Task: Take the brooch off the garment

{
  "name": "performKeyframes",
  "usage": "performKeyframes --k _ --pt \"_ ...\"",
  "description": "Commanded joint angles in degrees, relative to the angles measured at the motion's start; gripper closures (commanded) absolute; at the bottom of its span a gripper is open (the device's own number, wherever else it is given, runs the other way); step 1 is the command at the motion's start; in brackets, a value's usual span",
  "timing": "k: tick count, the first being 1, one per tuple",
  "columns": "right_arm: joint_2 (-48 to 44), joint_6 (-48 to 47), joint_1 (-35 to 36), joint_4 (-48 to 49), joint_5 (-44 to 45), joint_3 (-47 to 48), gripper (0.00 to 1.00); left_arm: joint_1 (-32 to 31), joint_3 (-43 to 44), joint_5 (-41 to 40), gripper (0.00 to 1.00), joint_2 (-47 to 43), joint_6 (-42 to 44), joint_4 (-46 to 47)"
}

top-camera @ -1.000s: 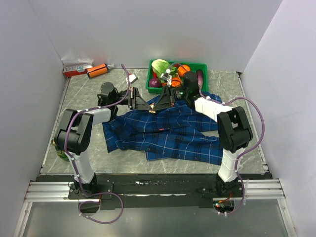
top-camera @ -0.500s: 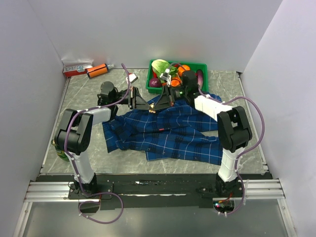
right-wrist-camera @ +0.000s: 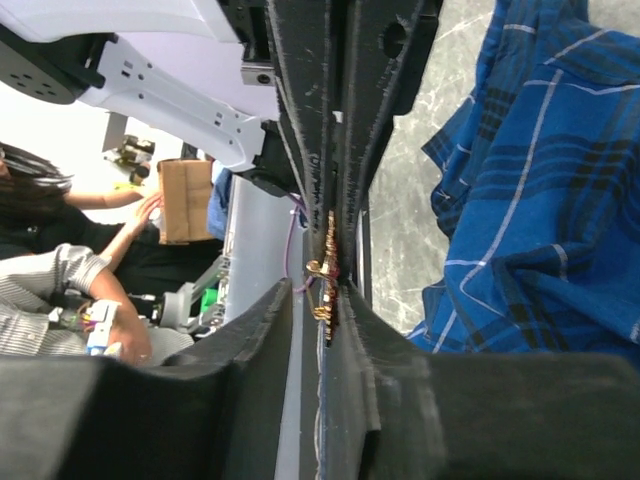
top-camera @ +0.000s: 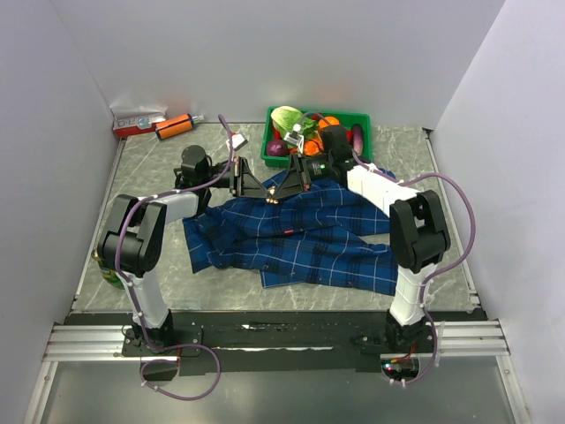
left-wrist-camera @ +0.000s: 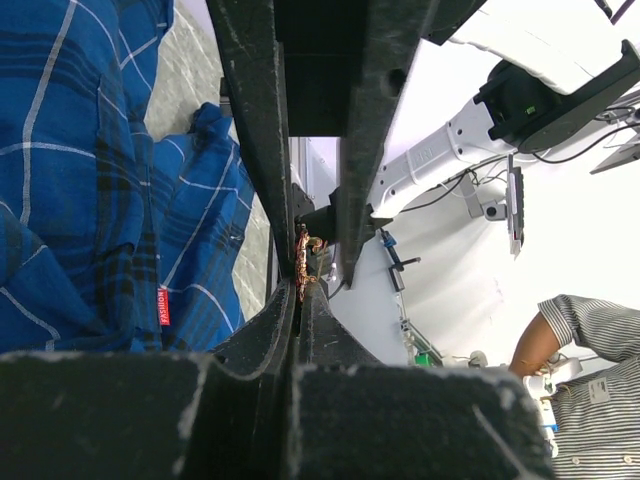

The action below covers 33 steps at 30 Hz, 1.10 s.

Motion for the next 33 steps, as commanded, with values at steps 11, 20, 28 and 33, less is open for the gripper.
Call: performKeyframes --k 11,20,28,33 --pt "-2.05 22.98 -0.66 31.68 -8.57 -4.57 0.62 0.37 0.96 -1.18 0.99 -0.81 0.0 4.13" --pt "-0.73 33.93 -0.49 46.92 -10.05 -6.76 0.68 0.54 0.35 -0.83 0.99 -1.51 0.88 2.46" --pt "-1.78 27.63 -0.93 37.99 -8.3 -6.59 0.61 0.98 0.97 -0.21 0.99 -0.99 -1.67 6.68" --pt "-2.22 20.51 -2.07 28.76 -6.01 -5.62 0.54 0.98 0.61 -0.3 0.99 -1.51 -1.85 6.6"
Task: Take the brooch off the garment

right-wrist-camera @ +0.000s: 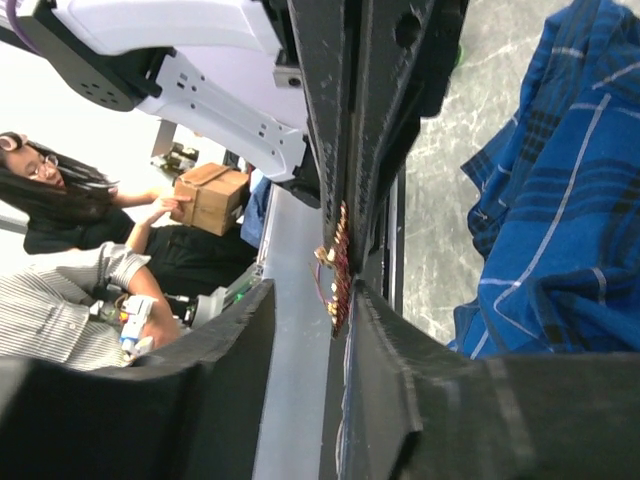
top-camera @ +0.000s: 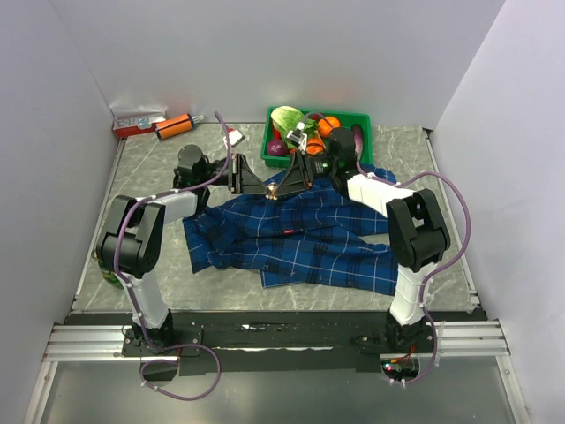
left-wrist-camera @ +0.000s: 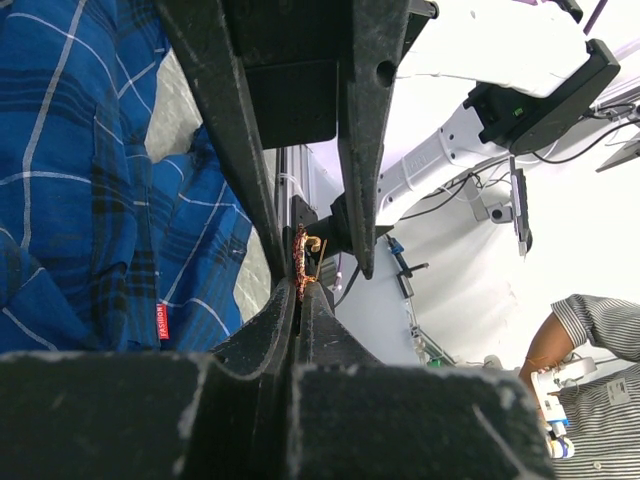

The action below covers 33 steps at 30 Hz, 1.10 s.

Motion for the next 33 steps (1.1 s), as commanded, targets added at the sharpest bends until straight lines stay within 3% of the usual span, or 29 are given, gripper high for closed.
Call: performKeyframes --k 1,14,21,33 --pt "-2.68 -6.73 -1.08 -6.39 -1.84 2.84 0.55 0.41 0.53 0.37 0.99 -0.84 1.0 1.61" --pt "-1.54 -15.44 -0.73 -19.39 0.62 6.8 0.64 0.41 0.97 0.37 0.99 -0.66 1.44 0.64" --pt "-0.75 -12.8 -0.21 -16.51 0.88 7.15 0.65 0.33 0.88 0.29 0.99 -0.75 2.14 -0.24" --pt "-0.05 -18.96 0.67 -24.77 2.03 9.0 0.72 0.41 1.23 0.29 0.99 -0.57 2.67 -1.2"
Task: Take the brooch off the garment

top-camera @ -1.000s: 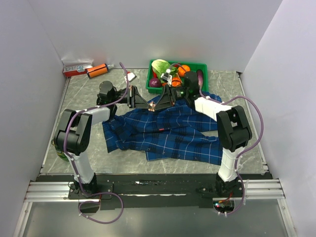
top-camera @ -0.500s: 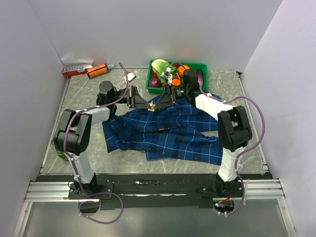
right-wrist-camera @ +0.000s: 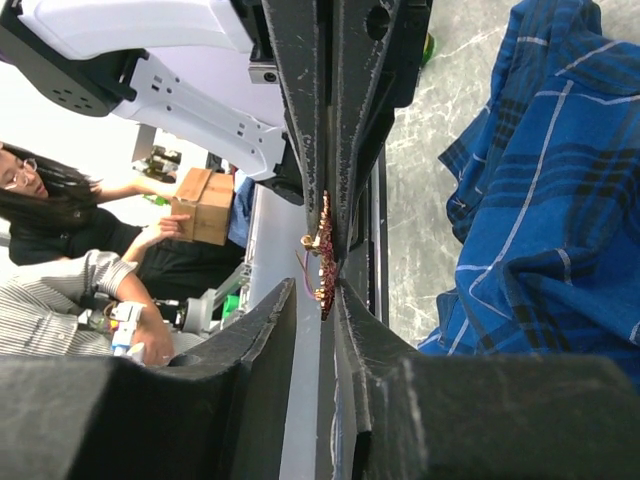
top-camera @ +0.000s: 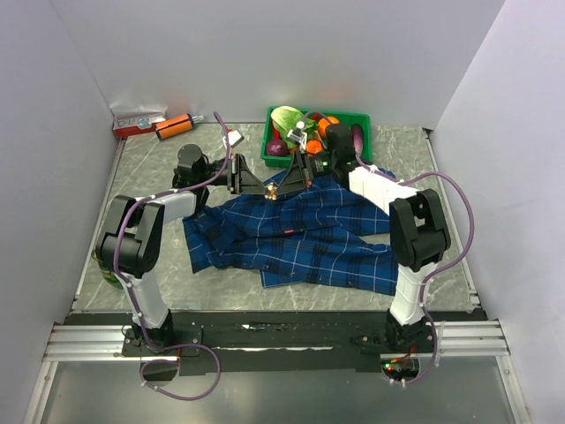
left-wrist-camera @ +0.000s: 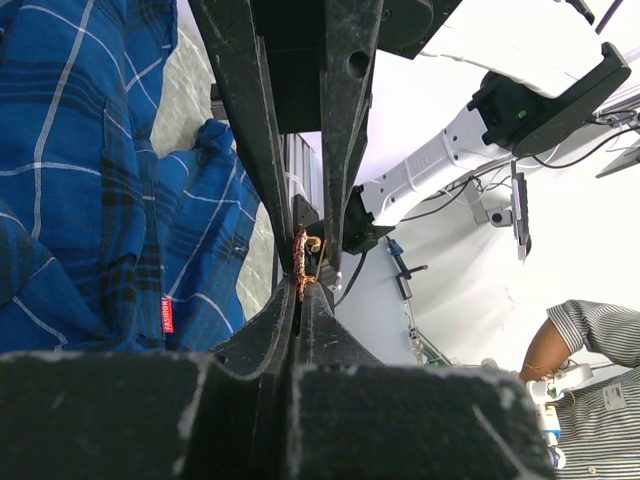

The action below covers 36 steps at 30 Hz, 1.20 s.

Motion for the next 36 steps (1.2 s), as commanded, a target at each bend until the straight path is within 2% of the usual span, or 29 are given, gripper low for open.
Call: performKeyframes --k 1,11,16,22,25,29,36 --pt "-0.22 -2.78 0.76 -2.0 0.08 3.05 0.73 0.06 1.4 0.27 0.99 -0.57 1.79 0.87" --pt "0.48 -3.4 1.37 -3.32 0.78 4.28 0.75 -0.02 1.32 0.27 0.99 -0.48 2.41 0.35" --pt "0.92 -4.89 1.64 -5.78 1.49 4.99 0.81 -0.02 1.41 0.27 0.99 -0.57 2.59 0.17" --pt "1.18 -6.65 1.99 -9.1 2.19 5.6 0.83 -0.02 1.58 0.18 0.99 -0.48 2.5 0.35" --pt "1.27 -8.76 2.34 -10.79 2.54 6.48 0.83 -0.2 1.76 0.09 0.99 -0.4 3.2 -0.79" --pt "1.18 -7.36 2.69 -8.87 1.67 6.22 0.77 -0.2 1.76 0.09 0.99 -0.31 2.94 -0.53" --pt "1.01 -7.27 2.78 -8.94 1.14 6.22 0.77 -0.2 1.85 0.09 0.99 -0.22 2.94 -0.8"
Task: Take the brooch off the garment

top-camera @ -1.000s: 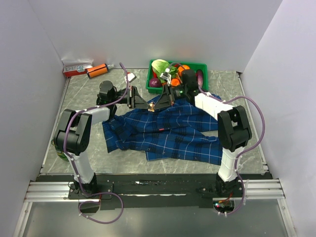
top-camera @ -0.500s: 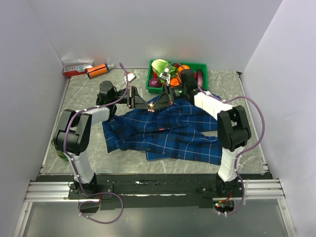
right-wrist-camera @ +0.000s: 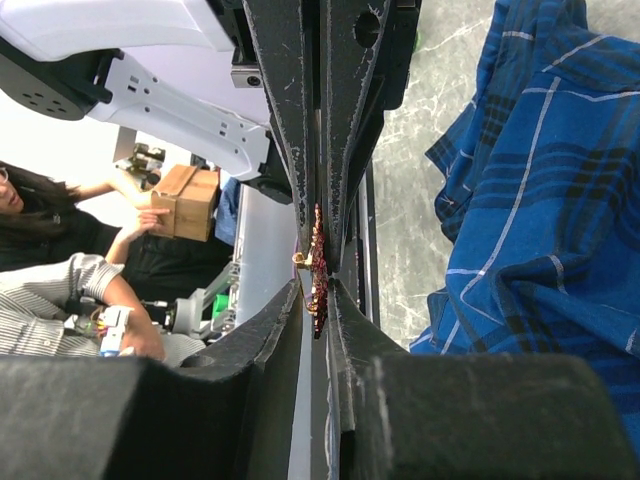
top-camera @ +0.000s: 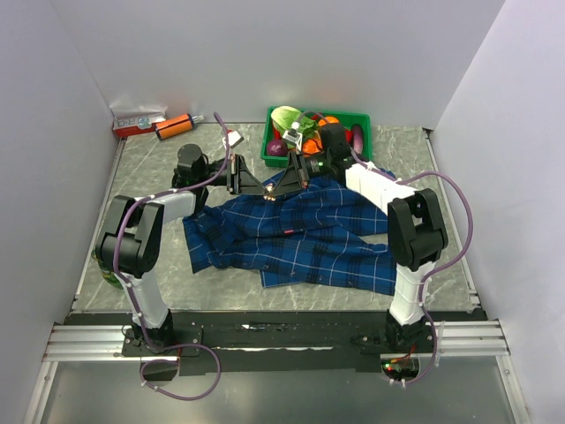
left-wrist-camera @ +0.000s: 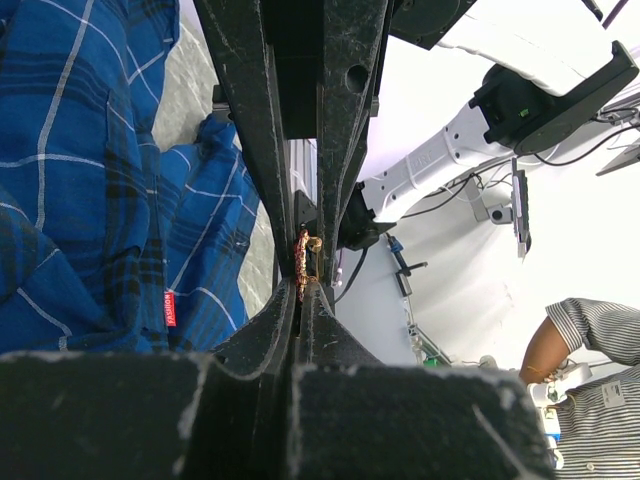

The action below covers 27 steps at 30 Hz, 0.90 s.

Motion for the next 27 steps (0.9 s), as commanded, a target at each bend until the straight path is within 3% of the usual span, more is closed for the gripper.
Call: performKeyframes --k 1,11,15,19,23,27 --pt "0.33 -0.25 1.32 0.87 -1.46 2.74 0.77 -0.42 1.91 -0.48 0.99 -0.22 1.63 0.82" --pt "0.68 -6.82 2.19 -7.99 2.74 5.63 0.8 -0.59 3.23 -1.88 0.99 -0.48 6.97 -5.67" --pt "0.6 -14.21 2.98 -17.75 11.0 8.19 0.83 -0.86 5.51 -3.73 0.99 -1.45 15.76 -17.43" --pt "0.68 -15.89 3.16 -20.31 14.36 8.54 0.82 -1.38 9.55 -6.45 0.99 -1.8 29.29 -37.54" --pt "0.77 -17.74 3.6 -22.24 16.81 9.86 0.82 -1.47 10.35 -8.65 0.99 -1.89 32.56 -40.65" --pt "-0.19 -18.18 3.25 -21.38 15.59 9.51 0.66 -1.3 9.56 -6.98 0.99 -2.68 30.37 -37.5"
